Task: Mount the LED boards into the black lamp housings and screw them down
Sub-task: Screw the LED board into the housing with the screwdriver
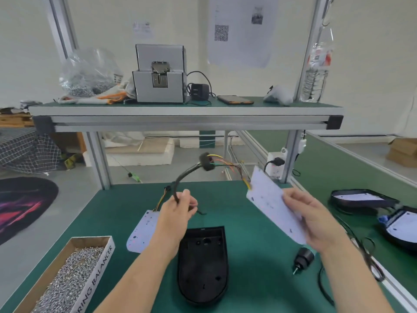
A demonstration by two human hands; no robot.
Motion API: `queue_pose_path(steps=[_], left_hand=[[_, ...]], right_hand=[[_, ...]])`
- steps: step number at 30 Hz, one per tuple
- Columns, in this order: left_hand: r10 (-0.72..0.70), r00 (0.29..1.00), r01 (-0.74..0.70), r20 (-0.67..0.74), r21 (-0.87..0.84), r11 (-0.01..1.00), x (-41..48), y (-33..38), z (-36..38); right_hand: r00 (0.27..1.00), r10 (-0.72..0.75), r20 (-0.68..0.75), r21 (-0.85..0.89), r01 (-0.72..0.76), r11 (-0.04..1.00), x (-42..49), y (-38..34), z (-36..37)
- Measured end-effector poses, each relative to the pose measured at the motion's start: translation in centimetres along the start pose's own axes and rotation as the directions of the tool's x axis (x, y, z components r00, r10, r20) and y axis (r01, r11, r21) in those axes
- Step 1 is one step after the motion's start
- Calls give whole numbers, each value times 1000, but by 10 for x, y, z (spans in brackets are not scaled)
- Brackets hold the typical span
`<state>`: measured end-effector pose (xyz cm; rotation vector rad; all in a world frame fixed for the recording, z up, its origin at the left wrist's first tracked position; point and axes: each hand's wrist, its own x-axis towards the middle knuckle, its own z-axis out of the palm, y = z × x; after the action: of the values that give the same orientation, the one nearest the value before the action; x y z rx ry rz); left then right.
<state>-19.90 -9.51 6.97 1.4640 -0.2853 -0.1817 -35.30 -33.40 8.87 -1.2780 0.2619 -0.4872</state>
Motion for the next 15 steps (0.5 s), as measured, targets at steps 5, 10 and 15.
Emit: queue_pose_path(steps=[5, 10, 15], left_hand=[[94, 995, -95, -14, -85, 992, -18, 17, -1], [366, 921, -380, 134, 98, 920, -47, 13, 15], [680, 631, -775, 374, 270, 571, -71, -18, 32]], right_hand=[[987, 16, -162, -548, -103, 830, 15, 76, -3], [994, 61, -93, -750, -111, 652, 24, 112, 1], [995, 50, -81, -481, -83, 873, 34, 88, 27]])
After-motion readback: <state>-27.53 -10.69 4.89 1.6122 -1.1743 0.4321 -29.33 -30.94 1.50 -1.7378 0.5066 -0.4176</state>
